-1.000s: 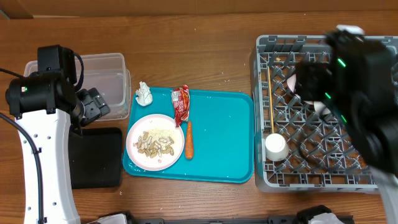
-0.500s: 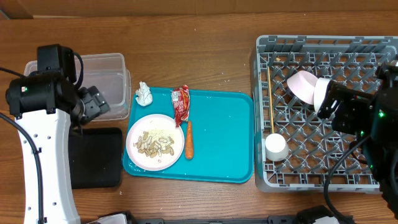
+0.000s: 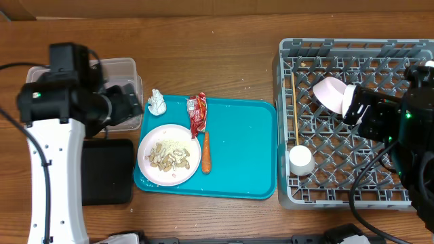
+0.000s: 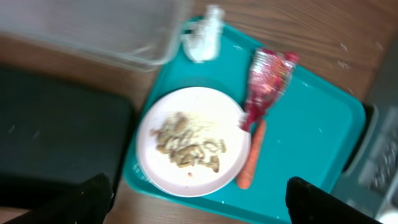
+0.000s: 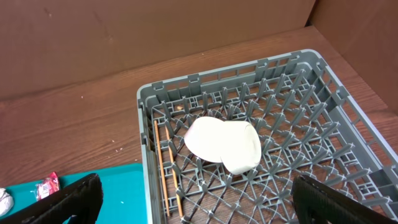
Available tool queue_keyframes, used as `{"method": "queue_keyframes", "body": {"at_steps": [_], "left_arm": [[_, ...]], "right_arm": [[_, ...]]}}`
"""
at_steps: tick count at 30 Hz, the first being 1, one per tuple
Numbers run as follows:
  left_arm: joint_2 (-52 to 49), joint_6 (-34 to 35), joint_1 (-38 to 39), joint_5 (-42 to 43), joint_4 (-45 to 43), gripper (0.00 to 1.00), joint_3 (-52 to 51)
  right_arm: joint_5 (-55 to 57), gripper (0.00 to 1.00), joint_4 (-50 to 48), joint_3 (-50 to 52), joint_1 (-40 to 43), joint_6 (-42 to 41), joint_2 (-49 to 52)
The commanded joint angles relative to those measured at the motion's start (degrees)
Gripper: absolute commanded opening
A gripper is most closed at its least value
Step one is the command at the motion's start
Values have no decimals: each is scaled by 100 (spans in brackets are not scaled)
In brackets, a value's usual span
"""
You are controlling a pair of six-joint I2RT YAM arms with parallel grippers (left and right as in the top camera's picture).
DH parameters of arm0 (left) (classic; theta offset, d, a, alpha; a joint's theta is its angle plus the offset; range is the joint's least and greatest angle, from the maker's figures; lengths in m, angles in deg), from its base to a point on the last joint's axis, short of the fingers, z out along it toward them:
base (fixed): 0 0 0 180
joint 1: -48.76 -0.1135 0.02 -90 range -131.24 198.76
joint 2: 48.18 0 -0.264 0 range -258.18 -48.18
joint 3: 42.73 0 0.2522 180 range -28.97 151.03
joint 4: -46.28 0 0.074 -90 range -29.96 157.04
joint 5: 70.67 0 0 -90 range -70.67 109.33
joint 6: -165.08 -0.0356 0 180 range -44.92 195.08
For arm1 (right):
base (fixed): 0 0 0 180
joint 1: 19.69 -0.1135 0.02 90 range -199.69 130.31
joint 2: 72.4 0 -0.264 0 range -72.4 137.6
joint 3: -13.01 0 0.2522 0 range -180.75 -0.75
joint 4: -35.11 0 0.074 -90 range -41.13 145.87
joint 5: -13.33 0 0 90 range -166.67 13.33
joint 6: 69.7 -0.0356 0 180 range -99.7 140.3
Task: Sort waste into correct bins and load items into the dishwasher
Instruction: 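Grasp the red wrapper with left gripper and drop it in the clear bin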
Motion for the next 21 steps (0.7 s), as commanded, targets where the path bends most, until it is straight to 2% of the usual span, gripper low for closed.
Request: {"method": "queue_keyframes", "body": {"at_steps": [1, 9, 13, 17, 21], "left_arm": [[35, -476, 688, 0, -192, 88, 90], [-498, -374, 2450, -1043, -1670, 88, -48], [-1545, 693, 3060, -1781, -1840, 84, -74], [-2463, 706, 3309, -1840, -2063, 81, -74], [-3224, 708, 3366, -1878, -2332, 67, -74]], "right_arm": [[85, 100, -13, -50, -17, -48, -7], [85, 100, -13, -50, -17, -48, -7], [85, 100, -13, -50, -17, -48, -2], [87, 100, -11, -50, -17, -48, -2], [85, 100, -13, -50, -17, -48, -2]]}}
